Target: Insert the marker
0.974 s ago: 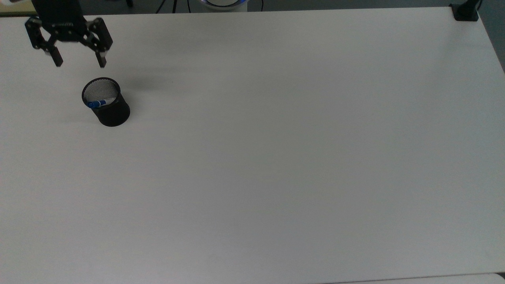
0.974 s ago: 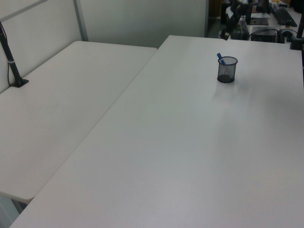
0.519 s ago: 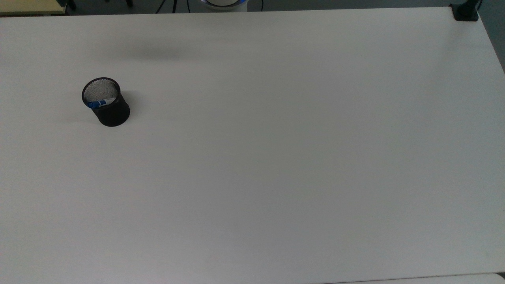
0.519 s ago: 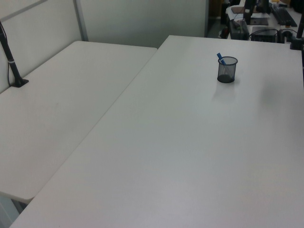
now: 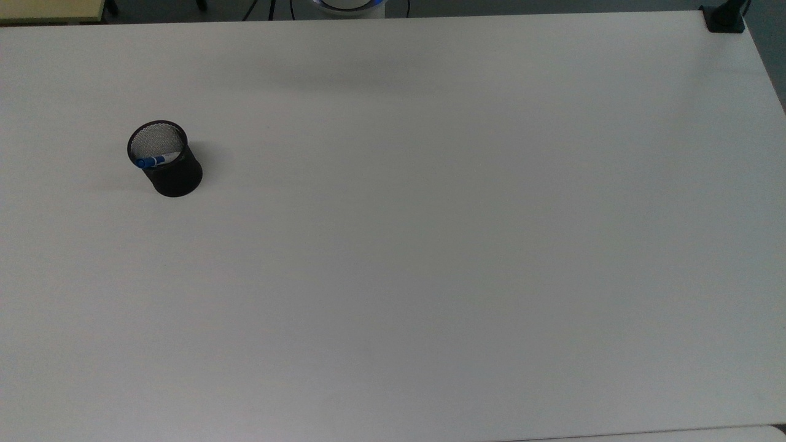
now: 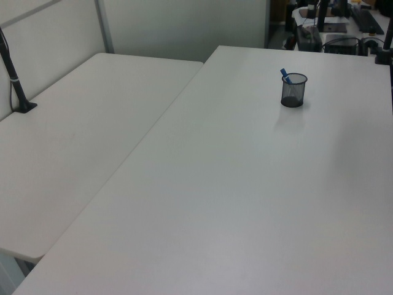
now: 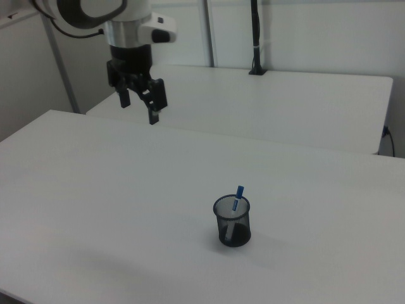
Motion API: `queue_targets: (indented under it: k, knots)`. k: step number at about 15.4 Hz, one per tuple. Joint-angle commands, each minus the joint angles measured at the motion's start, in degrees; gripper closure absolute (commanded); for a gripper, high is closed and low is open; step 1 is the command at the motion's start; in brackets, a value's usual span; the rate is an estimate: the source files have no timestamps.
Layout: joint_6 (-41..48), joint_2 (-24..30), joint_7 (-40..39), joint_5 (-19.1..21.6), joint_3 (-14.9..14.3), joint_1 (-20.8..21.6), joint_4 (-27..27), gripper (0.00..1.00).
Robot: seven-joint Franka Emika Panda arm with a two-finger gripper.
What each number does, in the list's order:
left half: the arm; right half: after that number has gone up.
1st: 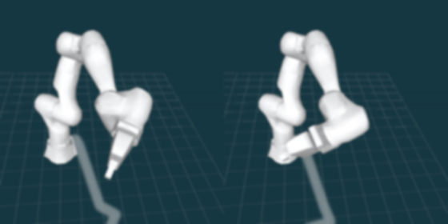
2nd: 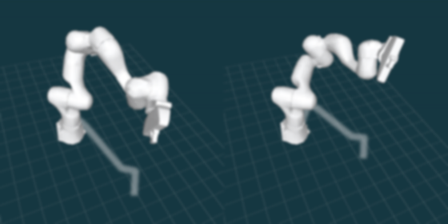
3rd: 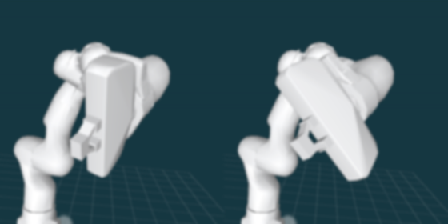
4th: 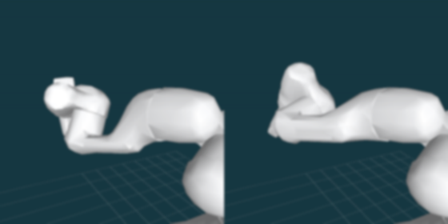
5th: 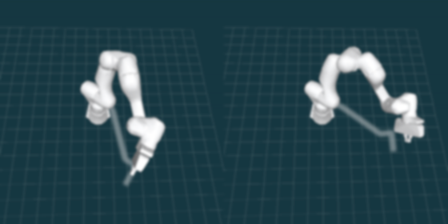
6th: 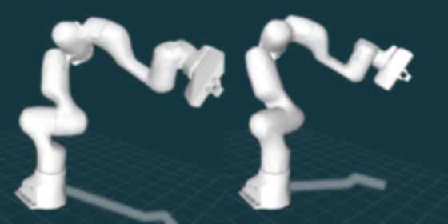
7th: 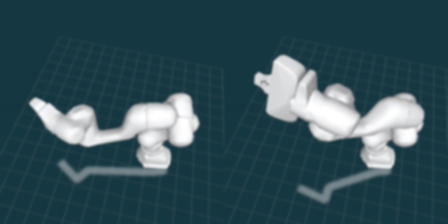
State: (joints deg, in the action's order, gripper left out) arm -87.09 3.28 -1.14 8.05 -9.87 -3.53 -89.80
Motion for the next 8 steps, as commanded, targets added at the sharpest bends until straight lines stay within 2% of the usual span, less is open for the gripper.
queue_targets:
  k: [1, 4, 8]
  knots:
    - [-2.2, -1.5, 3.2, -4.3, -1.6, 6.8, -1.1, 0.0]
    - [-7.9, -3.5, 2.7, -9.4, -0.5, 8.5, -1.9, 0.0]
    - [-10.3, -3.5, -1.2, -10.2, -0.3, 8.1, -2.4, 0.0]
